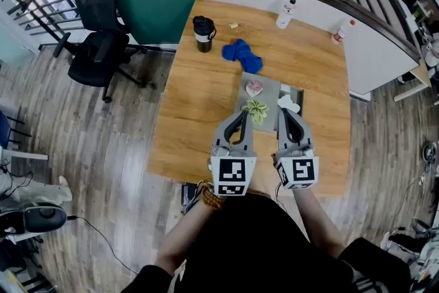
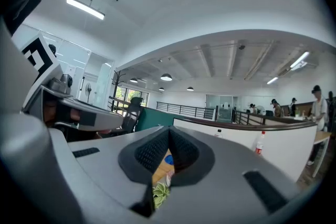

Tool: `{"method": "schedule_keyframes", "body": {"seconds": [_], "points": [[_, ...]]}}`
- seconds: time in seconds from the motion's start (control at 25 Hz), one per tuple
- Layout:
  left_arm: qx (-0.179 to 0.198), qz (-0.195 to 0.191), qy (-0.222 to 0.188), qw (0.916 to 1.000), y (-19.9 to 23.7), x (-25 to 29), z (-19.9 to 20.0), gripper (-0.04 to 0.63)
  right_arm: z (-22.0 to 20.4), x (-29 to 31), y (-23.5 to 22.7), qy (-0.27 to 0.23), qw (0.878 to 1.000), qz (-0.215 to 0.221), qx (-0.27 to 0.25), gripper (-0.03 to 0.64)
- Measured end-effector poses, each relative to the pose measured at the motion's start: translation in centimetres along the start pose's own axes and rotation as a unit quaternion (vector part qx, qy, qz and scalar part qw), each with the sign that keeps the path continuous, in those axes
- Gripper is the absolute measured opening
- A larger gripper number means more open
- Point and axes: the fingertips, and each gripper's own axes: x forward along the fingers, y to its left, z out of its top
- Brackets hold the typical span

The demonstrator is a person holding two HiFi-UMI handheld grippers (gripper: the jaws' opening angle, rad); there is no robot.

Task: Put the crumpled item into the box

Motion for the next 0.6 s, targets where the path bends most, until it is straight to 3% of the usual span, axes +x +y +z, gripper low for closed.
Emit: {"method": "schedule_keyframes", "body": {"seconds": [0.36,0.6], "points": [[-0.006,0.013,0.029,0.9995,2.0,-0.7,-2.3,0.025,-3.4,1.1,-2.0,0.046,0.998,-0.030,0.019,0.006],[-0.016,-0.016,0.114,0.9933,1.7,-0.1,-7.5,0.026,-4.4,1.5,-1.6,0.063,0.998,-0.011,0.021,0.006]]}}
